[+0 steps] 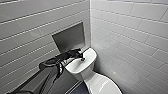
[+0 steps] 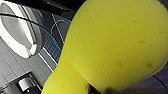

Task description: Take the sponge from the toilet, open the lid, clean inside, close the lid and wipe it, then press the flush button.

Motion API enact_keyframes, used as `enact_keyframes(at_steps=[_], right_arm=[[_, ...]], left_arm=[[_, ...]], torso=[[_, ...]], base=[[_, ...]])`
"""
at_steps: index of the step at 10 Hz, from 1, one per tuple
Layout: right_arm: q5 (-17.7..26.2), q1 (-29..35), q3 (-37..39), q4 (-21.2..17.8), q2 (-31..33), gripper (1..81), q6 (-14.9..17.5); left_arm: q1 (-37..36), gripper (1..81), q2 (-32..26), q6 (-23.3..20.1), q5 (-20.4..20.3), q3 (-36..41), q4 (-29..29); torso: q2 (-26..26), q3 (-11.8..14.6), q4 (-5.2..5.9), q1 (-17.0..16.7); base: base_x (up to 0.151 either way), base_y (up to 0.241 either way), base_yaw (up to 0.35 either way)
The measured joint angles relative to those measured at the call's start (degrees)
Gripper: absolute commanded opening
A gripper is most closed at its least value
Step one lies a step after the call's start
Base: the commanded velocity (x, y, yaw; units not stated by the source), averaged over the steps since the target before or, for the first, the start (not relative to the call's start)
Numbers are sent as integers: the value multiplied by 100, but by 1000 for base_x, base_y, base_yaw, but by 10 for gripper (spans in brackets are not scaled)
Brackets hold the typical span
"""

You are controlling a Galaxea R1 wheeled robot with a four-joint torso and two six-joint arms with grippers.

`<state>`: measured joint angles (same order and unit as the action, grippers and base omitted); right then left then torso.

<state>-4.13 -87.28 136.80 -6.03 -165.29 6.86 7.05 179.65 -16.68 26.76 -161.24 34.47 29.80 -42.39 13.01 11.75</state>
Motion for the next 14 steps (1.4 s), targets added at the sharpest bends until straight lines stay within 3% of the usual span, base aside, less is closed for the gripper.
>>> enact_keyframes(at_steps=[7, 12, 14], right_arm=[[0, 0, 5, 0, -20, 10, 0], [4, 0, 10, 0, -39, 10, 16], [-20, 0, 10, 0, -56, 10, 16]], left_arm=[[6, 10, 72, -7, -30, -56, -319], [260, 10, 98, -18, -207, -83, -385], [199, 10, 133, -18, -389, -85, -385]], torso=[[-2, -90, 0, 2], [0, -92, 0, 2], [0, -230, 0, 0]], base=[[0, 0, 0], [0, 0, 0], [0, 0, 0]])
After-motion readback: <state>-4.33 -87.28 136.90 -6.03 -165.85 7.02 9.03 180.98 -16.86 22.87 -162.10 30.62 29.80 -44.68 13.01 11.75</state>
